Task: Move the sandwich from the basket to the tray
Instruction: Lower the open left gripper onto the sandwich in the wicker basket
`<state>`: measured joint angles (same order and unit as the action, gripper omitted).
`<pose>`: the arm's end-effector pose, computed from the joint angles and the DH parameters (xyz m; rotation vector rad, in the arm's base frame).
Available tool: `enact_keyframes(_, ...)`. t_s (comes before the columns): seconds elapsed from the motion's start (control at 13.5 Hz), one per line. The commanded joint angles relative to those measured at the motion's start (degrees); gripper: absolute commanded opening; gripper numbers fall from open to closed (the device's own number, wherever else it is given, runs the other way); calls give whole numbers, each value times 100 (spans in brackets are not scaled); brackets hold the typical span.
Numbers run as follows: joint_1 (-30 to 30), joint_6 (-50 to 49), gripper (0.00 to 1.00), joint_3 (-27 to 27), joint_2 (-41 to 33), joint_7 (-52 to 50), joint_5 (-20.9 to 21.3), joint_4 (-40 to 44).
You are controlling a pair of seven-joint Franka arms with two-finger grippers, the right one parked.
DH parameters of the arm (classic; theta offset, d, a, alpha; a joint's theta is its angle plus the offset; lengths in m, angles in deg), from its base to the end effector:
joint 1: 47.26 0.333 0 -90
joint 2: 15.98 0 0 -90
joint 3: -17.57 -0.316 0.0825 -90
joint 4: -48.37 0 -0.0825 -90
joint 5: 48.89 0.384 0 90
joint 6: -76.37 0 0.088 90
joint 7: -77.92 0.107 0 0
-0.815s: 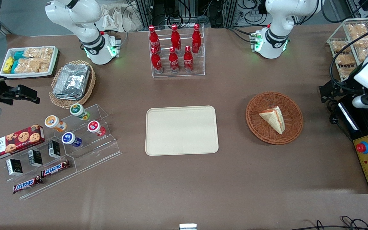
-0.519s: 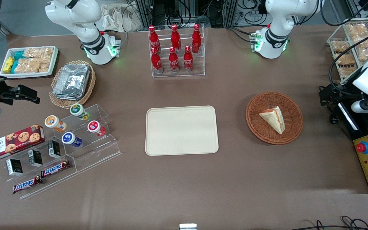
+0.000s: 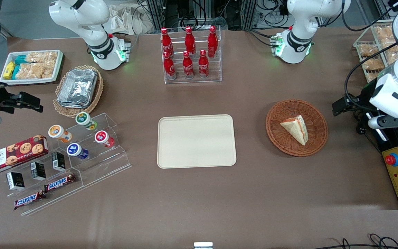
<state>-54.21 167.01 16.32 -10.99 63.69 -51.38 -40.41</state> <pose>0.5769 -0.0627 0.5862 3.0999 0.2337 -0.0948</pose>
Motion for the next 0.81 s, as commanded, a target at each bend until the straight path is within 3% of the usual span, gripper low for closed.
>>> enact_keyframes(0.0, -9, 522, 100, 185, -163, -1156, -33, -639)
enact_keyframes(0.15, -9, 943, 100, 195, -391, -2281, -24, -1332)
enact_keyframes(0.52, 0, 2683, 100, 336, -1016, -2804, 47, -3407)
enact_keyframes(0.74, 26, 3116, 100, 336, -947, -2822, 55, -3884)
